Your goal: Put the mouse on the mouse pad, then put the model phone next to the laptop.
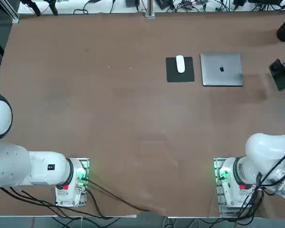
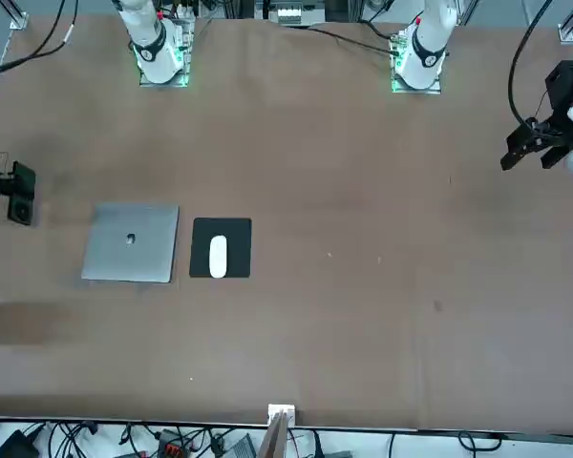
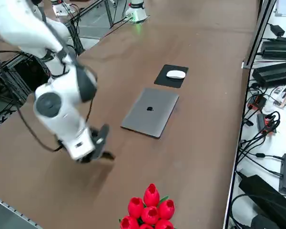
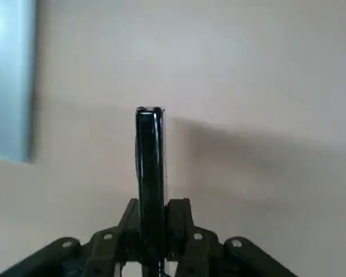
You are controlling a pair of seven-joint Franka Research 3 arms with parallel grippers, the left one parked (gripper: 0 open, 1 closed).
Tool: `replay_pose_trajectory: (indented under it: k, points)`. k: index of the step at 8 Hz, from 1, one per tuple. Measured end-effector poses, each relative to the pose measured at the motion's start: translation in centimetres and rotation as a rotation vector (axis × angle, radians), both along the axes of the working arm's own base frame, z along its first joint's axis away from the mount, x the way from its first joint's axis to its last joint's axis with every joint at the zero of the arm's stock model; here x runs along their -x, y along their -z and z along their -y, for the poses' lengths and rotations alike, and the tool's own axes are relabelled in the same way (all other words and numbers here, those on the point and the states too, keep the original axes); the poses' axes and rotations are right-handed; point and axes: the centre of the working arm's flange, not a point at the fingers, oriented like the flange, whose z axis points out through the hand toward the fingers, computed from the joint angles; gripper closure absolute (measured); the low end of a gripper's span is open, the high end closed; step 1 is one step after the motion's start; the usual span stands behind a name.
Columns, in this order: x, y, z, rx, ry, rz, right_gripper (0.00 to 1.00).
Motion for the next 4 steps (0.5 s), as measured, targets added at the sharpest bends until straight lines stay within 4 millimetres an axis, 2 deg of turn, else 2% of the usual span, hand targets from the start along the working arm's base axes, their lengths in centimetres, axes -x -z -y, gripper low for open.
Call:
replay_pose_trajectory:
  k: [1,2,3,4]
  points:
    - [-2.5,-1.1,-3.0,-0.06,-0.016,0.024,0.84]
    - [-4.2,-0.7,-5.6,-0.133,0.0,0.046,0.84]
    - [-5.2,0.9,-7.2,-0.188,0.013,0.043,0.84]
    - [-5.7,3.3,-7.6,-0.224,0.02,0.028,0.84]
